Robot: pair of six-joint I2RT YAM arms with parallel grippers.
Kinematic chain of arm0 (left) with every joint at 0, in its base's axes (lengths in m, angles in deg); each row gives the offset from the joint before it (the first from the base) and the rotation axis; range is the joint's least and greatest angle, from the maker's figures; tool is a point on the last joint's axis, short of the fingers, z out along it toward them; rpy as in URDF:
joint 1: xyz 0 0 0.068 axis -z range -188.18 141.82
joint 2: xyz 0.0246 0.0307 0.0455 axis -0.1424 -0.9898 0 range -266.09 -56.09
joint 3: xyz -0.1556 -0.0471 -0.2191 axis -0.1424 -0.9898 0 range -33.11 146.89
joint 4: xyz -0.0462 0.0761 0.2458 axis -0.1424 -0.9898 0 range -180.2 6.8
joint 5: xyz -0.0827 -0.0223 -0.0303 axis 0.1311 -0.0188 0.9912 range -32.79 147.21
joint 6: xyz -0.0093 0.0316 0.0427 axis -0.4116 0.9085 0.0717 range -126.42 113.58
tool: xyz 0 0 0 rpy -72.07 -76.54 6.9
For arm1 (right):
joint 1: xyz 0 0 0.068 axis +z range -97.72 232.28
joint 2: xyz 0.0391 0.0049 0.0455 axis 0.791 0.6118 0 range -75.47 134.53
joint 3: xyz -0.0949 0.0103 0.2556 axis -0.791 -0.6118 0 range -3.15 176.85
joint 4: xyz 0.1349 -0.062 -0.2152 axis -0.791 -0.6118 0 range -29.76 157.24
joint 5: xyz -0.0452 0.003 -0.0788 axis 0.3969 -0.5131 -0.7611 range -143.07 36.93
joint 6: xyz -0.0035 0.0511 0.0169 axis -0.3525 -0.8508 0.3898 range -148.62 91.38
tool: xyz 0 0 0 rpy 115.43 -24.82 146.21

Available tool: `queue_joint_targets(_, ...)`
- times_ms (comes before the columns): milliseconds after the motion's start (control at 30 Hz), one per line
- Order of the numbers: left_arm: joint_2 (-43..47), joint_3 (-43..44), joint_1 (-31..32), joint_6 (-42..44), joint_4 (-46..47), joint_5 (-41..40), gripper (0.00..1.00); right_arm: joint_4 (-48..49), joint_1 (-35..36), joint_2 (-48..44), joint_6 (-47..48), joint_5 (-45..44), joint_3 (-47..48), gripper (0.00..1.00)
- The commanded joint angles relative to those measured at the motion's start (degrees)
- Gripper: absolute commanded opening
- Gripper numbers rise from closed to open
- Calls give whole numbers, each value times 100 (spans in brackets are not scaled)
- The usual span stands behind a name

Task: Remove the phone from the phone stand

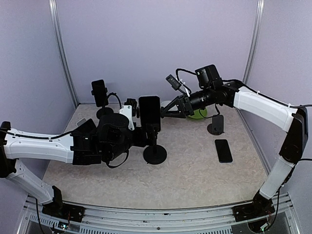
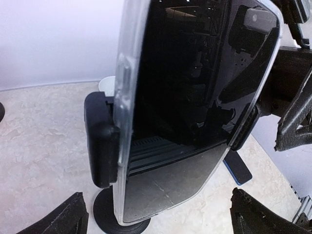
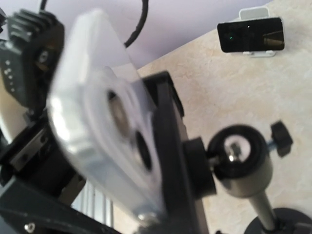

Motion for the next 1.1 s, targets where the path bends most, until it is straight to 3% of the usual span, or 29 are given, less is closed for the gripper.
queue_joint_targets(0,222,-98,8,-150,138,-158,99,-339,-45,-49,504,-29,325,50)
queue_joint_targets(867,522,-123,5,-623,-265,-436,99,-590,155,398,859,-205,715,47)
queue_joint_targets(1067,949,-577,7,-815,193,-698,99,-651,166,511,895,-202,967,33)
